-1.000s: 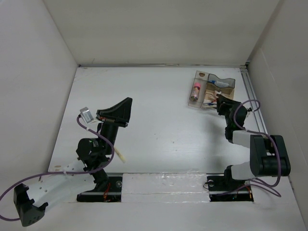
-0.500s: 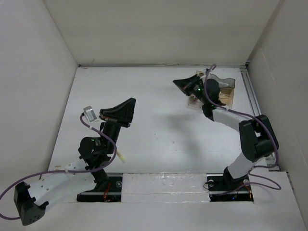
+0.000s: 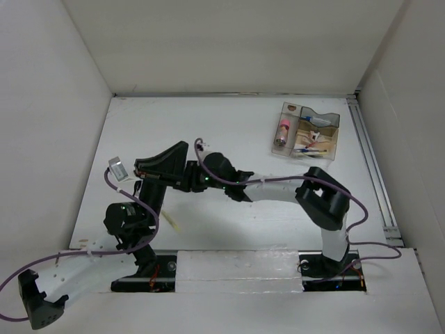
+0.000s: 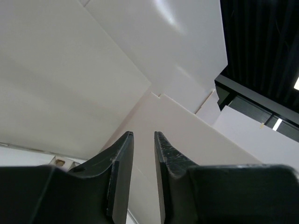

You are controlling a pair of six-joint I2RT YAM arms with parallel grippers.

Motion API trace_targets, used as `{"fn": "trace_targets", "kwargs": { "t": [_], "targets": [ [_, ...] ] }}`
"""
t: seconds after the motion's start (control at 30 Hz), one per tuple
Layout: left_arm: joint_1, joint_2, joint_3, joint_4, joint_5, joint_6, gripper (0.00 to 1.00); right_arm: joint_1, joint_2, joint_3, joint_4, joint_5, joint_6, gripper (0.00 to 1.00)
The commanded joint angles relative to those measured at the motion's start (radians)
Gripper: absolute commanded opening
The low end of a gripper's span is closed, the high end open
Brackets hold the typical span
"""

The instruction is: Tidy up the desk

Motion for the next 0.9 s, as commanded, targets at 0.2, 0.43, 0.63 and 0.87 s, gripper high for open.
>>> {"fn": "trace_targets", "kwargs": {
  "t": [0.2,0.43,0.63,0.87],
  "targets": [
    [-0.014,-0.041,0.052,0.021,0.07,0.019,0.35,0.112,0.242,0.357,-0.272,0.219,-0.164,0.46],
    [-0.014,-0.096,0.032,0.05,0.076,0.037,0.36,0.144,0.397,0.59,-0.453,0.332,-0.211,0.46],
    [-0.014,-0.11,0.043,0.044,0.111,0.053,0.36,0.202,0.506,0.746,-0.554,0.439,-0.259,0.46],
    [-0.014,-0.123,0.047,0.035,0.115,0.065,0.36,0.22,0.588,0.855,-0.629,0.522,-0.283,0.43]
  ]
}}
